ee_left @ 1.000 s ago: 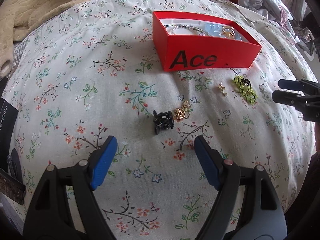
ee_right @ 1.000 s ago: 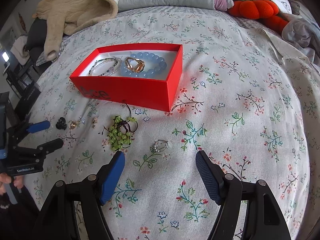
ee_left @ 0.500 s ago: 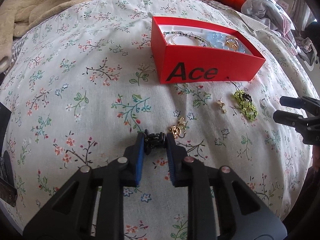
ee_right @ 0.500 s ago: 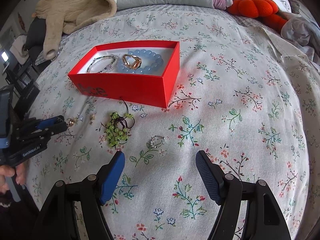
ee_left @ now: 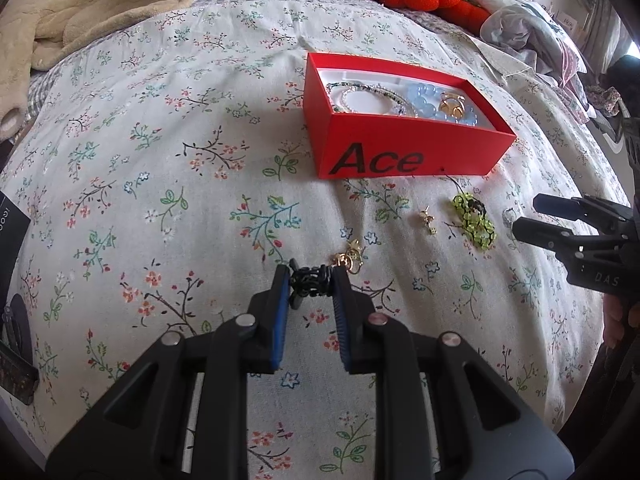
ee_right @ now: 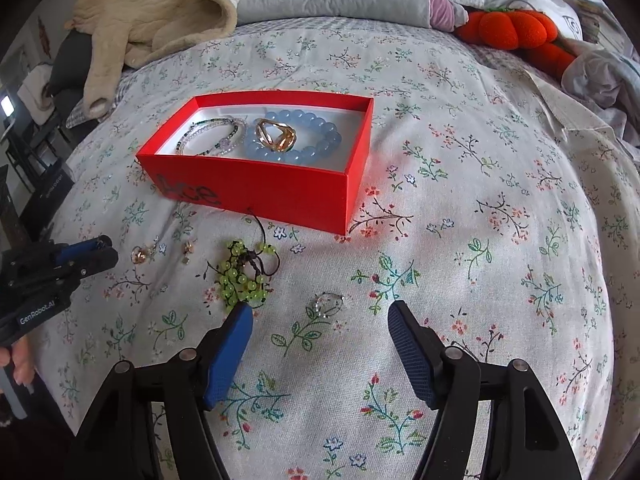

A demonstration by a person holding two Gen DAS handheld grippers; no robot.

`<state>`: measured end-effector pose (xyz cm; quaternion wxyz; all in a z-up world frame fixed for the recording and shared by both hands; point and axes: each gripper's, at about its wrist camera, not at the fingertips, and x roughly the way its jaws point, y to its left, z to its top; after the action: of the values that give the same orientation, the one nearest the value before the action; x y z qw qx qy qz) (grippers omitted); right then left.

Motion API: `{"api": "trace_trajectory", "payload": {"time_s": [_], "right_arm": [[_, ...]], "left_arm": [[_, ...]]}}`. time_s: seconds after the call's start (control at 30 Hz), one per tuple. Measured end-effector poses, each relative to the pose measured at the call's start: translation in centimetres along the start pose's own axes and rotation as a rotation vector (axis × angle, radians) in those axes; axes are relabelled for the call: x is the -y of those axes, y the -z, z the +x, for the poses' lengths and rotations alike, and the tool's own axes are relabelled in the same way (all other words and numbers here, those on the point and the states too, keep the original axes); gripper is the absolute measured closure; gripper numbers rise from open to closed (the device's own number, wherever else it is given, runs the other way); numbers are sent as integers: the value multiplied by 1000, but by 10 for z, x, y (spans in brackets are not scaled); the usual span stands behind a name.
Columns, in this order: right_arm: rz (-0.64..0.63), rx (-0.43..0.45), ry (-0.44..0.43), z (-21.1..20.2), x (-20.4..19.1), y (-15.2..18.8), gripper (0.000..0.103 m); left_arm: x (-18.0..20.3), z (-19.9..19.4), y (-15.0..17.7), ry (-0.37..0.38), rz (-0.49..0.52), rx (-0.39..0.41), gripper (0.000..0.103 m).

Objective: Organize jewelry
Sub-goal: 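Grasp the green jade bead strand with the right gripper while the left holds the clip, then carry the hair clip with the left gripper over the box while the right carries the green strand there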

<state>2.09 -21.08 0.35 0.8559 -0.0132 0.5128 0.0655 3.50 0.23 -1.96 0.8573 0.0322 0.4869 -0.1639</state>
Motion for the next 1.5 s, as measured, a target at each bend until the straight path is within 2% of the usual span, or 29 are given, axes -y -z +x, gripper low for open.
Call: {"api": "trace_trajectory", "payload": {"time_s": [0.03, 0.13, 0.4, 0.5, 0.6, 0.93, 1.5], "right_arm": [[-7, -4, -9, 1, -4, -2, 53], [-28, -18, -36, 7, -16, -7, 65], [-86, -60, -44, 28, -42, -13, 81], [-82, -57, -43, 32, -43, -15, 82], [-77, -62, -64, 32, -42, -16, 93], [-43, -46, -101, 11, -28, -12, 95], [76, 106, -150, -48, 2, -34, 95]], "left_arm": [[-1, 0, 0, 0, -1, -3, 80], [-2, 0, 1, 3, -6, -4, 80], [-4, -2, 2, 19, 1, -12, 80], [-5, -2, 3, 20, 0, -15, 80], [-6, -2, 2, 19, -3, -16, 80], [-7, -6, -1, 22, -12, -5, 80], [-3, -30, -26, 47, -34, 82, 80]]}}
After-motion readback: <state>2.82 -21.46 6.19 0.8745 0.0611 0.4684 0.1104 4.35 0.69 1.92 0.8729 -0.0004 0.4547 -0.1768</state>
